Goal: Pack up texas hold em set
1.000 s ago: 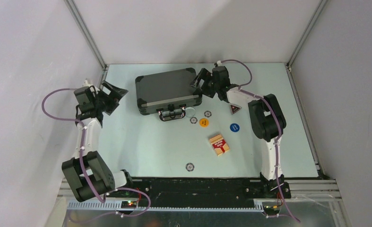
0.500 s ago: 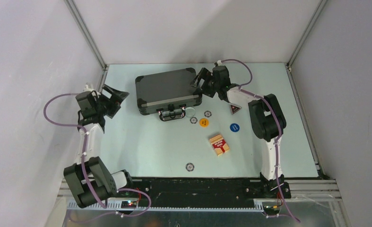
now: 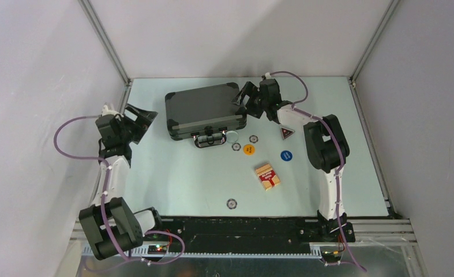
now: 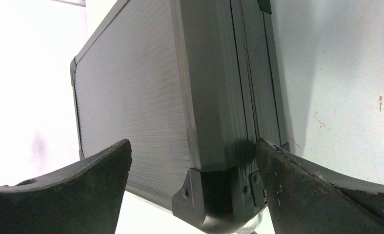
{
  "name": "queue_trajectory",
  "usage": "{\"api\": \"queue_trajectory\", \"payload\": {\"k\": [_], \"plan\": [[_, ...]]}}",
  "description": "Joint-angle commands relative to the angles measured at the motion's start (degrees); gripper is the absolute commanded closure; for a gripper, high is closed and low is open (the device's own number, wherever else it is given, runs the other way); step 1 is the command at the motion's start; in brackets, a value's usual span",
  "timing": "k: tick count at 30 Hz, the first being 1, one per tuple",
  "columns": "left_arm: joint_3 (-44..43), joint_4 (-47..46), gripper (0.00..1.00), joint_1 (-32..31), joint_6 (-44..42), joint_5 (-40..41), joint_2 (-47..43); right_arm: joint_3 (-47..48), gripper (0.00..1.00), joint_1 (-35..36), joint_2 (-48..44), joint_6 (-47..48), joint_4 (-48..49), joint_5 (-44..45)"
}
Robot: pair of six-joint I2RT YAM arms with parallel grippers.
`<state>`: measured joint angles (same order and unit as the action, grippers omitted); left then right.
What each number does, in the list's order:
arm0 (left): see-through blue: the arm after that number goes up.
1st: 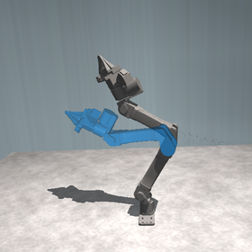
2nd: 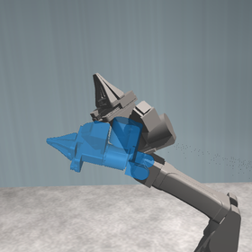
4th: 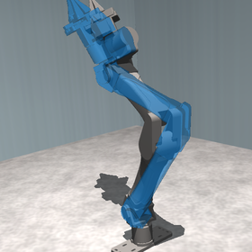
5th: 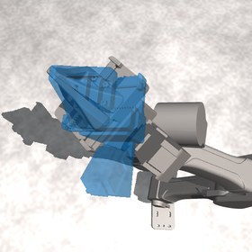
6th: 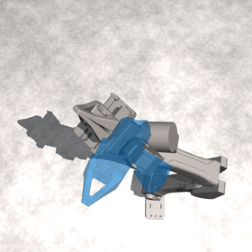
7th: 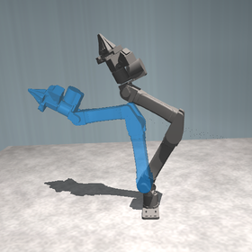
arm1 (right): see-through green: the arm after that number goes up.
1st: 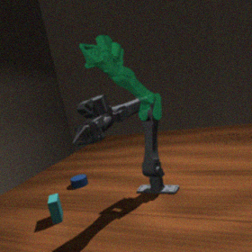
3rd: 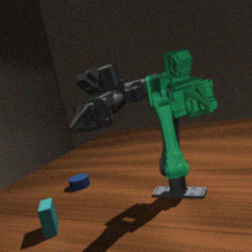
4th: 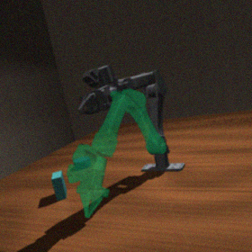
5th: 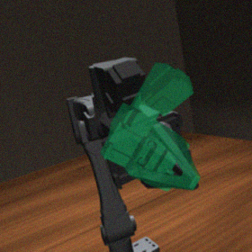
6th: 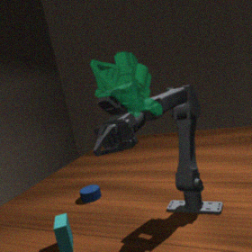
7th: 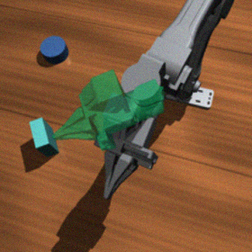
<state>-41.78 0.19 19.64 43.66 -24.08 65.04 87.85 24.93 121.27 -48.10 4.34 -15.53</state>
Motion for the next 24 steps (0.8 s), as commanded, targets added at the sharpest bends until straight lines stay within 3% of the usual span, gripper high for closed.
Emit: {"api": "queue_trajectory", "payload": {"k": [1,24], "plan": [[0.3,-6.1,0.02,-1.6,2.1,1.3,0.6,4.6,0.00,2.0,-5.3,-3.2,3.4,-8.2],[-1.5,-13.2,0.02,-6.7,7.5,2.8,11.4,10.6,0.00,0.9,-5.1,-1.8,0.1,-9.5]]}}
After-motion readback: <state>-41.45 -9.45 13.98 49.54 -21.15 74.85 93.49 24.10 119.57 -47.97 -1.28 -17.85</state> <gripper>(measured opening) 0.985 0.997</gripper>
